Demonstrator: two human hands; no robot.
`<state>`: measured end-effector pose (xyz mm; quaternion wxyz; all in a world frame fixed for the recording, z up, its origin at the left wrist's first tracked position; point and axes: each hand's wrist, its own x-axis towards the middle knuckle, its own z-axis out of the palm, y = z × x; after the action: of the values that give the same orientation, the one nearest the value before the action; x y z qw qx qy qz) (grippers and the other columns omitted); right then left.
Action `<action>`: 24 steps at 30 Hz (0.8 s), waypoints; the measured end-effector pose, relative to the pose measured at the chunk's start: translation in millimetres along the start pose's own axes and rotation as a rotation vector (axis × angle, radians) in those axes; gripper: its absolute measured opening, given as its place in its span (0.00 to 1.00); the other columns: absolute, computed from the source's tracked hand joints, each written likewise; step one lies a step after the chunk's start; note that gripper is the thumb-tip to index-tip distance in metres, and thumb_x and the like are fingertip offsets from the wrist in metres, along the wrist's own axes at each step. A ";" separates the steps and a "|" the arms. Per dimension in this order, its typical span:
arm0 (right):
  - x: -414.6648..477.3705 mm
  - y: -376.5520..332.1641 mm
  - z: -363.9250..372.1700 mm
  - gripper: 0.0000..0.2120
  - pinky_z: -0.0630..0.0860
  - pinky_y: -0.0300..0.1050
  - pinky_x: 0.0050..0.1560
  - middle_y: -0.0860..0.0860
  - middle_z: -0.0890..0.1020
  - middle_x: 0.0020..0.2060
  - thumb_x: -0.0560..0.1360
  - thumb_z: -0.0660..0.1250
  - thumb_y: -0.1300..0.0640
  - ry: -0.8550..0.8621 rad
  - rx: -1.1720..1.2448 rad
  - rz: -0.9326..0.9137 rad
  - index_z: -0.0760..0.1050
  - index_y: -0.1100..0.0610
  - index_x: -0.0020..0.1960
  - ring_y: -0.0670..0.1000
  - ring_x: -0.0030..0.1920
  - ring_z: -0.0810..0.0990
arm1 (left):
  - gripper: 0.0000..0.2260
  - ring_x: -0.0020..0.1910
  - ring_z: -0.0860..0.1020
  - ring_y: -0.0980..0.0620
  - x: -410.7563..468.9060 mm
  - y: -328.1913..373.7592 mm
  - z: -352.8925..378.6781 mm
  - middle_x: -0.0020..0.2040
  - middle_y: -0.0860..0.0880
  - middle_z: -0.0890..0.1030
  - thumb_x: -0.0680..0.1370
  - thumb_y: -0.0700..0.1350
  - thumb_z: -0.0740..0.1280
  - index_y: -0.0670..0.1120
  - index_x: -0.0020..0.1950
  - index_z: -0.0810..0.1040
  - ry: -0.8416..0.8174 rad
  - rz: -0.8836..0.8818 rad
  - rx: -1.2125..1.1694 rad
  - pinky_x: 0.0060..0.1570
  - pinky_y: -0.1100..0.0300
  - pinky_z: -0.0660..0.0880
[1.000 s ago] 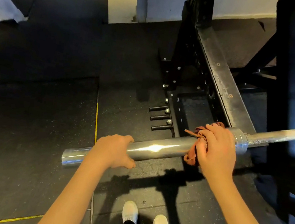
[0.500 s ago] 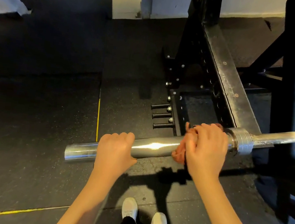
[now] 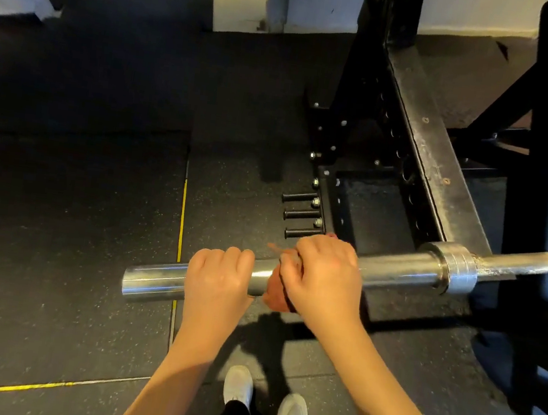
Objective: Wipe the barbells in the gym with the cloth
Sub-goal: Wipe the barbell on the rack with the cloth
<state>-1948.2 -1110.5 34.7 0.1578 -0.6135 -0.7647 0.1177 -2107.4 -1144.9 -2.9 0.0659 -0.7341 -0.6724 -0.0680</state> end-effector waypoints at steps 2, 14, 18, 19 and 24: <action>-4.8 12.0 -6.7 0.12 0.72 0.47 0.55 0.48 0.81 0.43 0.76 0.60 0.50 -0.112 0.106 -0.209 0.80 0.54 0.46 0.49 0.47 0.78 | 0.14 0.29 0.70 0.46 0.0 -1.8 -0.3 0.32 0.47 0.73 0.60 0.42 0.77 0.45 0.39 0.75 0.000 0.044 -0.015 0.35 0.55 0.59; -13.4 18.5 0.0 0.14 0.69 0.51 0.62 0.49 0.81 0.52 0.76 0.62 0.48 -0.104 0.086 -0.251 0.81 0.54 0.54 0.53 0.56 0.77 | 0.24 0.49 0.79 0.50 26.4 -32.9 -33.7 0.51 0.53 0.80 0.70 0.64 0.68 0.53 0.60 0.72 -0.610 0.001 -0.096 0.46 0.56 0.75; 13.5 54.2 -30.4 0.11 0.72 0.48 0.48 0.47 0.81 0.44 0.80 0.59 0.50 -0.142 0.104 -0.012 0.77 0.50 0.56 0.53 0.48 0.80 | 0.18 0.41 0.79 0.50 16.1 -29.8 -30.8 0.43 0.53 0.80 0.69 0.61 0.71 0.52 0.52 0.74 -0.425 0.015 -0.054 0.40 0.56 0.74; 21.5 56.0 -30.7 0.10 0.71 0.48 0.44 0.49 0.80 0.42 0.81 0.58 0.50 -0.105 0.096 0.148 0.75 0.51 0.56 0.55 0.46 0.79 | 0.19 0.36 0.79 0.50 14.3 -30.2 -28.9 0.39 0.52 0.80 0.65 0.60 0.74 0.51 0.47 0.75 -0.391 0.029 -0.039 0.35 0.56 0.73; 12.3 -11.9 2.1 0.18 0.70 0.51 0.46 0.52 0.81 0.41 0.77 0.56 0.43 -0.067 -0.015 0.025 0.79 0.54 0.46 0.56 0.44 0.79 | 0.17 0.22 0.70 0.46 2.4 -28.9 -11.2 0.26 0.48 0.72 0.62 0.59 0.72 0.46 0.33 0.73 -0.123 0.089 -0.009 0.26 0.56 0.62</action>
<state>-1962.2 -1101.1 38.4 0.1258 -0.6198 -0.7629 0.1344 -2136.0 -1142.2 8.6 0.0242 -0.7663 -0.6417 -0.0225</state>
